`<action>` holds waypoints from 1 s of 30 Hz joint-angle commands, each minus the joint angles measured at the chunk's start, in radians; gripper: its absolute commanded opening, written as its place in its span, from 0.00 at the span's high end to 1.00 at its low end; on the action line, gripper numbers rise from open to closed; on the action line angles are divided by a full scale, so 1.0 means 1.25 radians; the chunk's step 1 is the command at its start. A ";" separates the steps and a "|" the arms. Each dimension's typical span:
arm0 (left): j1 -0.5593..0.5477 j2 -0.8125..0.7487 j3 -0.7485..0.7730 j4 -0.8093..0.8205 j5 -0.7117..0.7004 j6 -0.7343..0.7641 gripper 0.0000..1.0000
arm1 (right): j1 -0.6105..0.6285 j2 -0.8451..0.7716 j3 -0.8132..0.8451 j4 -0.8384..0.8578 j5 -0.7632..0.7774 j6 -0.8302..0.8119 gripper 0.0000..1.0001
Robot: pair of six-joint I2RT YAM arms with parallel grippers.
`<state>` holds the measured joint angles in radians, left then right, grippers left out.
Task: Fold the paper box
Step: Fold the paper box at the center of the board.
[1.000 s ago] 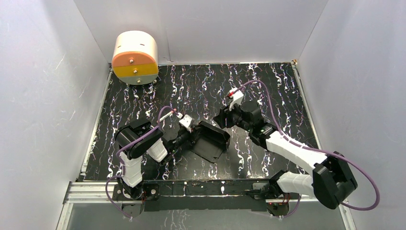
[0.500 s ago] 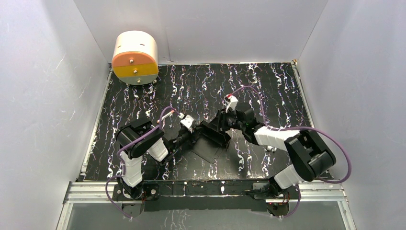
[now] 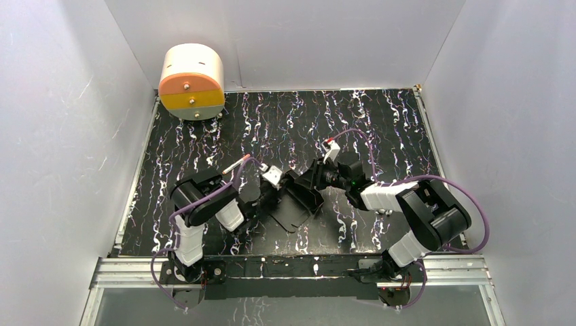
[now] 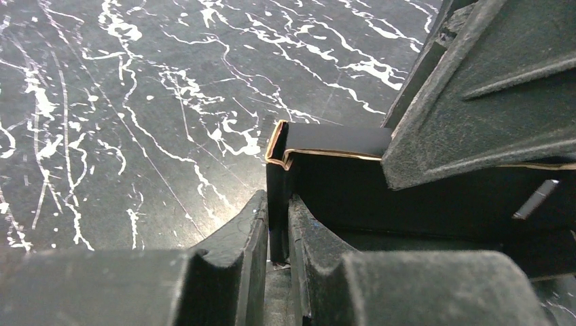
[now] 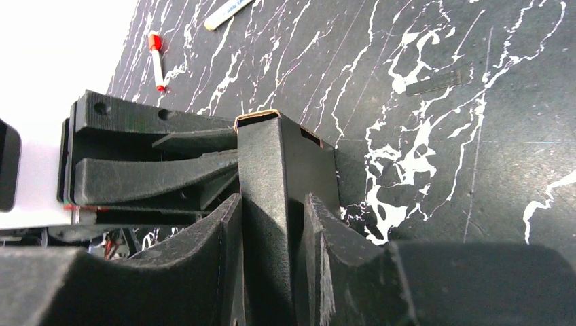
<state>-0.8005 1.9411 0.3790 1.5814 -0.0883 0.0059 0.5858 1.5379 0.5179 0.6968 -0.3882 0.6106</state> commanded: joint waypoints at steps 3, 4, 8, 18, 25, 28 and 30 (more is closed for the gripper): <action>-0.059 0.075 0.037 0.153 -0.296 0.111 1.00 | 0.021 0.001 -0.007 0.034 -0.042 0.035 0.61; -0.068 0.081 0.046 0.156 -0.320 0.119 1.00 | 0.025 -0.001 -0.004 0.028 -0.039 0.033 0.62; -0.096 0.099 0.077 0.175 -0.414 0.142 1.00 | 0.034 -0.007 0.005 0.006 -0.032 0.026 0.62; -0.118 0.080 0.066 0.174 -0.411 0.020 1.00 | 0.043 -0.016 0.034 -0.026 -0.016 0.008 0.62; -0.119 0.075 0.030 0.176 -0.397 0.006 1.00 | 0.059 -0.030 0.111 -0.150 0.031 -0.088 0.62; -0.118 0.070 0.025 0.176 -0.390 0.001 1.00 | 0.092 -0.028 0.152 -0.226 0.087 -0.139 0.63; -0.118 0.070 0.021 0.176 -0.392 -0.024 1.00 | 0.108 -0.025 0.163 -0.260 0.125 -0.160 0.65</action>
<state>-0.9562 2.0026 0.4480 1.5810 -0.5434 0.0067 0.6601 1.5311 0.6495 0.4683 -0.2714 0.4808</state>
